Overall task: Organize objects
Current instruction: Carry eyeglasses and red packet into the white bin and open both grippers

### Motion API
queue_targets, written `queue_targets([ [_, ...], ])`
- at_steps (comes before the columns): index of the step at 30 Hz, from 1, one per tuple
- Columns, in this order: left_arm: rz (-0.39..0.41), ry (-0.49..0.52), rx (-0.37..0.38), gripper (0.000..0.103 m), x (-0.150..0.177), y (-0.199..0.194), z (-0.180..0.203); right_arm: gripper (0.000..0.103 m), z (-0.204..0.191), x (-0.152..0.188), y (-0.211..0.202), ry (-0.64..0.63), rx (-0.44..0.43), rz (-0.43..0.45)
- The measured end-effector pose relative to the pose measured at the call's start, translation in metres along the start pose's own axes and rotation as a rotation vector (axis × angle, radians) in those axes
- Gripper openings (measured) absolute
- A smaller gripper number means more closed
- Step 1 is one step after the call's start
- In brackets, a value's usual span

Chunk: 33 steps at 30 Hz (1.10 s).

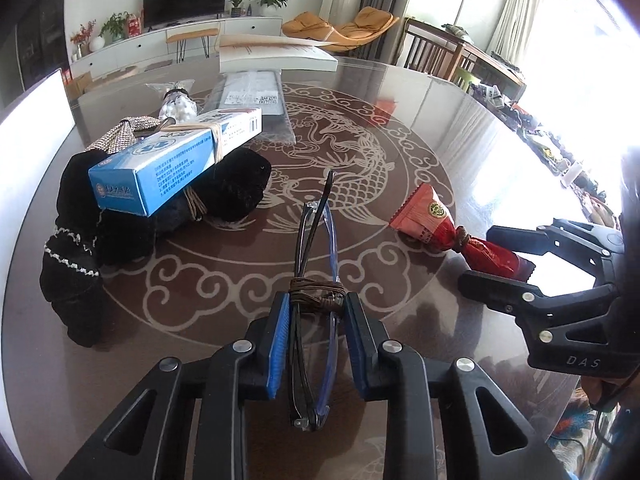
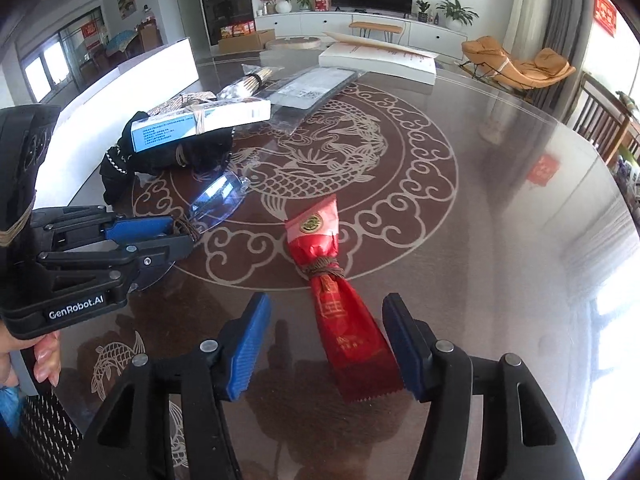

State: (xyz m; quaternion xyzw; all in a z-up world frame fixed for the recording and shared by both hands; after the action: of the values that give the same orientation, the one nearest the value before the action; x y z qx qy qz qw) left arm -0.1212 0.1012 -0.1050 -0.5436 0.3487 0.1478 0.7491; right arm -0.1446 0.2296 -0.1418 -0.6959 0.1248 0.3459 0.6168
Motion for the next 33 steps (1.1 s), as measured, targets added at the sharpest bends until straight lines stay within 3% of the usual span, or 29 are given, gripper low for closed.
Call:
queue_targets([
  [1, 0.004, -0.003, 0.000, 0.026, 0.004, -0.005, -0.002, 0.054, -0.004, 0.001, 0.006, -0.018, -0.001, -0.026],
  [2, 0.015, -0.009, 0.000, 0.026, 0.007, -0.012, -0.005, 0.024, -0.005, 0.002, 0.010, -0.026, 0.013, -0.051],
  [6, 0.102, -0.088, 0.028, 0.026, 0.017, -0.062, -0.027, 0.024, -0.021, -0.011, -0.013, 0.003, -0.008, -0.005],
  [10, 0.230, -0.176, 0.049, 0.026, 0.008, -0.130, -0.058, 0.024, -0.061, -0.049, -0.041, 0.052, -0.114, 0.076],
  [14, 0.360, -0.184, -0.023, 0.026, -0.010, -0.205, -0.108, 0.024, -0.133, -0.104, -0.062, 0.063, -0.261, 0.162],
  [17, 0.409, -0.224, -0.114, 0.026, -0.018, -0.250, -0.168, 0.024, -0.200, -0.145, -0.070, 0.065, -0.396, 0.205],
  [21, 0.390, -0.304, -0.280, 0.026, -0.006, -0.276, -0.261, 0.024, -0.295, -0.181, -0.062, 0.030, -0.538, 0.198],
  [27, 0.244, -0.396, -0.439, 0.029, 0.029, -0.259, -0.355, 0.026, -0.399, -0.186, -0.018, -0.047, -0.606, 0.109],
  [28, 0.207, -0.413, -0.456, 0.032, 0.036, -0.252, -0.364, 0.034, -0.408, -0.181, -0.012, -0.051, -0.612, 0.080],
  [29, 0.181, -0.429, -0.472, 0.037, 0.042, -0.246, -0.372, 0.049, -0.410, -0.176, -0.006, -0.042, -0.613, 0.061],
  [33, 0.195, -0.458, -0.485, 0.057, 0.062, -0.239, -0.371, 0.062, -0.385, -0.159, -0.010, -0.028, -0.583, 0.128],
])
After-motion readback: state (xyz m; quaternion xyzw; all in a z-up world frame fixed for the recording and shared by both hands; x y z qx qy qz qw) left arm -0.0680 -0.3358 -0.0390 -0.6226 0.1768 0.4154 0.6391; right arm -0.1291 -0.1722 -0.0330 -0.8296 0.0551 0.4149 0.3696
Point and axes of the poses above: each gripper's, at about its wrist camera, not at the fingertips, and y roughly the way its jaws point, z to its right, x to its underside, the point moved 7 cm from there along y, roughly the way its jaws point, and after that the axes turned 9 degrees about z, right-handed, at the moved point
